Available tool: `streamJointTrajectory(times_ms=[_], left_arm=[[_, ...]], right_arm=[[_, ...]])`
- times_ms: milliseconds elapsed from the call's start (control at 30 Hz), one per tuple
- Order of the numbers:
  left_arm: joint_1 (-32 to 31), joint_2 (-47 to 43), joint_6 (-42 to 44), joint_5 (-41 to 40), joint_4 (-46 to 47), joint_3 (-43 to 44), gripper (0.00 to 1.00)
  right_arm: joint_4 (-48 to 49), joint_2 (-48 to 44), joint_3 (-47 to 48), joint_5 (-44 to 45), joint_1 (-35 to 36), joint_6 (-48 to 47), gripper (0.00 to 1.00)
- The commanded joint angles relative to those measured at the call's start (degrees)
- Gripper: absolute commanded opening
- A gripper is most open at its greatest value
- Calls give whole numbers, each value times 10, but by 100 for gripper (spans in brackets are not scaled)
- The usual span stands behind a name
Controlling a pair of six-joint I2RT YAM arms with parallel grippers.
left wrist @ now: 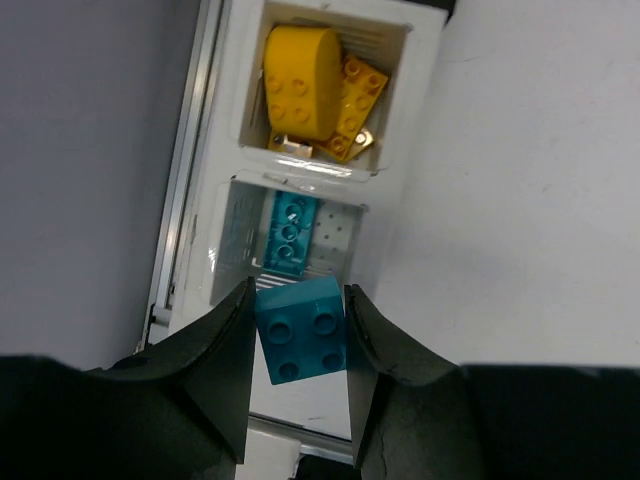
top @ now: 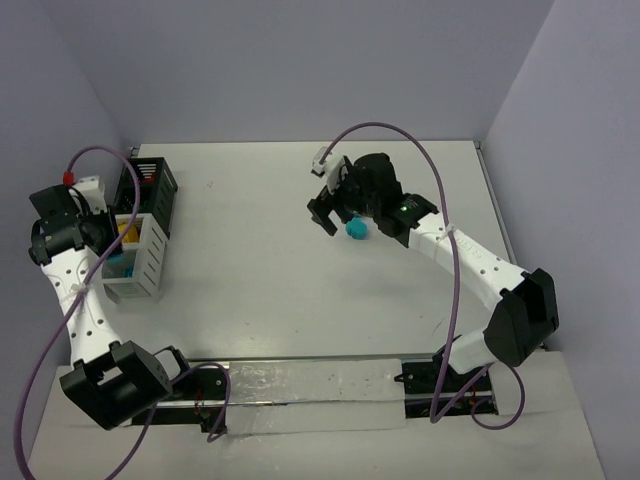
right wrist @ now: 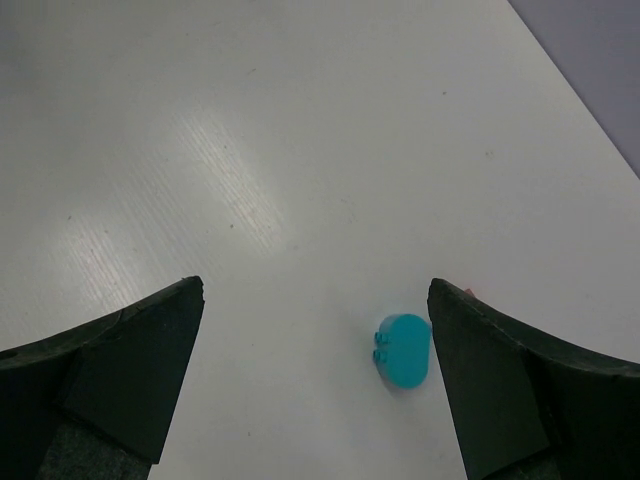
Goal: Sort the legos into containers by color
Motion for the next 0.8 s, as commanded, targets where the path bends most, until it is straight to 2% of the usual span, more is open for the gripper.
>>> streamJointTrajectory(times_ms=[0, 233, 367, 567, 767], left_arm=[[14, -19, -6, -53, 51, -41, 0], [17, -14, -4, -51, 104, -85, 2], [17, -6, -4, -43, 120, -93, 15], [17, 16, 4, -38, 129, -83, 44], [17, 36, 13, -23, 120, -46, 60]], right_arm=[[-26, -13, 36, -8, -14, -5, 100], [-34, -18, 28, -7, -26, -10, 100], [-33, -19, 21, -5, -30, -10, 100], [-26, -27, 3, 6, -51, 2, 100], [-29, -29, -5, 7, -91, 28, 100]])
